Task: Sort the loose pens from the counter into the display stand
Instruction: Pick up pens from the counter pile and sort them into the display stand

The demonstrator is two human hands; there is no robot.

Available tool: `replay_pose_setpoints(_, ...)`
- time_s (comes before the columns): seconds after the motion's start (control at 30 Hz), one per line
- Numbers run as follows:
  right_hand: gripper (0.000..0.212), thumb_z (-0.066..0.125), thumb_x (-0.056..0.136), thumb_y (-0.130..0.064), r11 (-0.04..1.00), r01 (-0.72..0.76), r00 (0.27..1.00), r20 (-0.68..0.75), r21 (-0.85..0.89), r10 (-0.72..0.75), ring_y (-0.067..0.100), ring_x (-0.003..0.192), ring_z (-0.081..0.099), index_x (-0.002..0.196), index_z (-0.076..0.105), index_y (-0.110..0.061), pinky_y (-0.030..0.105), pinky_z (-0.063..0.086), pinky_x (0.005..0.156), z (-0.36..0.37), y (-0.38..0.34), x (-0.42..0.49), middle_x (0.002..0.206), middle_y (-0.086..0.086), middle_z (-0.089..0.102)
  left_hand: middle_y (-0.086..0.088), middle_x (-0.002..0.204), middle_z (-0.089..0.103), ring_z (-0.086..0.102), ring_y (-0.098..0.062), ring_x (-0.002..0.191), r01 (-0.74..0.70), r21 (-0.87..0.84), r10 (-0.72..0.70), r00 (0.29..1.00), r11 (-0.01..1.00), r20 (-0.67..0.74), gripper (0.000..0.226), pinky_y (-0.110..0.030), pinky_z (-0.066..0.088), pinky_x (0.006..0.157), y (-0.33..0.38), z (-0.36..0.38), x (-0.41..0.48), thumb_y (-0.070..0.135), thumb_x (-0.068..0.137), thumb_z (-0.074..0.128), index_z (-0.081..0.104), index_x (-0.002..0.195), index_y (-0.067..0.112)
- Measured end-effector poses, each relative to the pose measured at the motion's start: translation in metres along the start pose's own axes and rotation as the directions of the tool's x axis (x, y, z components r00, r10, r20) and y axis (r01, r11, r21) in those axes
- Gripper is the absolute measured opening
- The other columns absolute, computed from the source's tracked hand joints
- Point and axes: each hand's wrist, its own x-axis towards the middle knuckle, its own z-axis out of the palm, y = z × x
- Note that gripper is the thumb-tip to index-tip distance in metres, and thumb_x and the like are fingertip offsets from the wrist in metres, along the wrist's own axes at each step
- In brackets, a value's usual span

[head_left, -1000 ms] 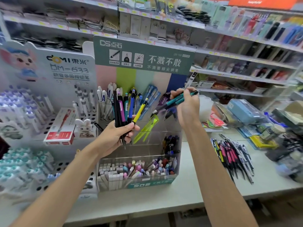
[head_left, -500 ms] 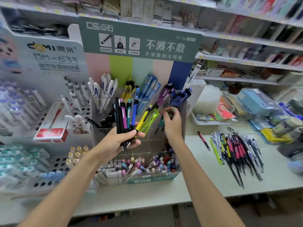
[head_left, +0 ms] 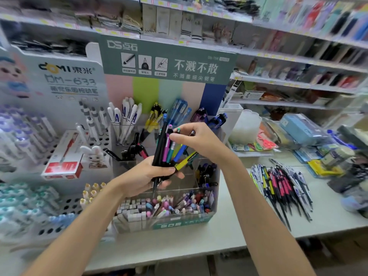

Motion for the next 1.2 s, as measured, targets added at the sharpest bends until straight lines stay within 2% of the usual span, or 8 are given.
replay_pose_setpoints(0.1, 0.019, 0.058, 0.099, -0.024, 0.996, 0.053, 0.994, -0.103, 0.073, -0.045, 0.012, 0.081, 0.061, 0.095, 0.072, -0.013, 0.026, 0.046, 0.078, 0.000, 0.004, 0.002, 0.088, 0.009, 0.073, -0.014, 0.095, 0.069, 0.048, -0.010, 0.054, -0.030, -0.014, 0.030, 1.000, 0.999, -0.004, 0.037, -0.019, 0.040, 0.052, 0.006, -0.001, 0.000, 0.011, 0.091, 0.061, 0.052, 0.126, 0.003)
replay_pose_setpoints(0.2, 0.022, 0.039, 0.106, -0.017, 0.864, 0.166, 0.938, -0.345, 0.475, 0.009, 0.022, 0.082, 0.068, 0.094, 0.056, -0.012, 0.037, 0.053, 0.081, -0.007, -0.002, 0.008, 0.085, 0.010, 0.072, -0.013, 0.096, 0.068, 0.046, -0.010, 0.054, -0.055, 0.007, 0.055, 0.998, 0.998, -0.021, 0.043, -0.019, 0.037, 0.052, 0.009, -0.005, -0.001, 0.010, 0.092, 0.060, 0.050, 0.134, 0.004)
replay_pose_setpoints(0.27, 0.023, 0.031, 0.107, -0.017, 0.671, 0.308, 0.885, -0.463, 0.674, 0.058, 0.019, 0.065, 0.063, 0.093, 0.048, -0.011, 0.032, 0.054, 0.069, -0.020, -0.011, 0.011, 0.073, 0.007, 0.062, -0.013, 0.095, 0.068, 0.045, -0.010, 0.054, -0.071, 0.046, 0.073, 0.996, 0.996, -0.052, 0.044, -0.020, 0.036, 0.052, 0.011, -0.006, 0.000, 0.007, 0.094, 0.057, 0.049, 0.137, 0.005)
replay_pose_setpoints(0.33, 0.020, 0.037, 0.106, -0.022, 0.735, 0.356, 0.857, -0.515, 0.577, -0.010, 0.009, 0.055, 0.050, 0.094, 0.048, -0.011, 0.022, 0.044, 0.057, -0.032, -0.019, 0.015, 0.071, 0.002, 0.054, -0.013, 0.095, 0.068, 0.045, -0.011, 0.054, -0.080, 0.117, 0.089, 0.993, 0.990, -0.079, 0.039, -0.021, 0.035, 0.052, 0.015, -0.006, 0.001, 0.005, 0.097, 0.055, 0.051, 0.135, 0.005)
replay_pose_setpoints(0.47, 0.024, 0.070, 0.089, -0.030, 0.984, 0.173, 0.969, -0.175, -0.028, -0.175, 0.007, 0.077, 0.062, 0.108, 0.065, -0.016, 0.018, 0.051, 0.071, -0.021, -0.029, 0.020, 0.095, -0.005, 0.068, -0.014, 0.095, 0.069, 0.045, -0.013, 0.056, -0.022, 0.190, 0.033, 0.998, 0.982, -0.055, 0.032, -0.023, 0.035, 0.053, 0.022, -0.006, 0.002, 0.006, 0.097, 0.056, 0.056, 0.129, 0.004)
replay_pose_setpoints(0.73, 0.015, 0.069, 0.089, -0.020, 0.971, 0.055, 0.980, 0.199, -0.231, -0.008, 0.003, 0.071, 0.055, 0.103, 0.072, -0.018, 0.025, 0.042, 0.071, -0.009, -0.029, 0.024, 0.083, -0.013, 0.066, -0.012, 0.093, 0.068, 0.040, -0.011, 0.052, -0.049, 0.227, 0.054, 0.998, 0.973, -0.017, 0.013, -0.023, 0.033, 0.052, 0.023, -0.009, -0.012, 0.004, 0.098, 0.054, 0.057, 0.110, 0.006)
replay_pose_setpoints(1.07, 0.024, 0.068, 0.092, -0.021, 0.996, 0.081, 0.946, 0.317, -0.046, -0.063, 0.015, 0.086, 0.061, 0.108, 0.067, -0.004, 0.030, 0.047, 0.080, -0.007, -0.035, 0.014, 0.096, 0.008, 0.066, -0.013, 0.094, 0.070, 0.041, -0.014, 0.055, -0.038, 0.254, 0.033, 0.999, 0.966, 0.025, 0.013, -0.023, 0.036, 0.053, 0.022, -0.008, -0.015, 0.000, 0.095, 0.055, 0.058, 0.107, 0.004)
replay_pose_setpoints(1.2, 0.005, 0.057, 0.095, -0.019, 0.953, 0.070, 0.975, 0.180, 0.295, -0.128, 0.040, 0.087, 0.052, 0.098, 0.057, -0.015, 0.060, 0.043, 0.080, -0.005, -0.028, 0.018, 0.107, 0.018, 0.067, -0.012, 0.093, 0.068, 0.040, -0.014, 0.056, -0.063, 0.225, 0.055, 0.998, 0.972, 0.040, 0.013, -0.022, 0.032, 0.052, 0.019, -0.006, -0.013, 0.004, 0.097, 0.055, 0.058, 0.109, 0.002)
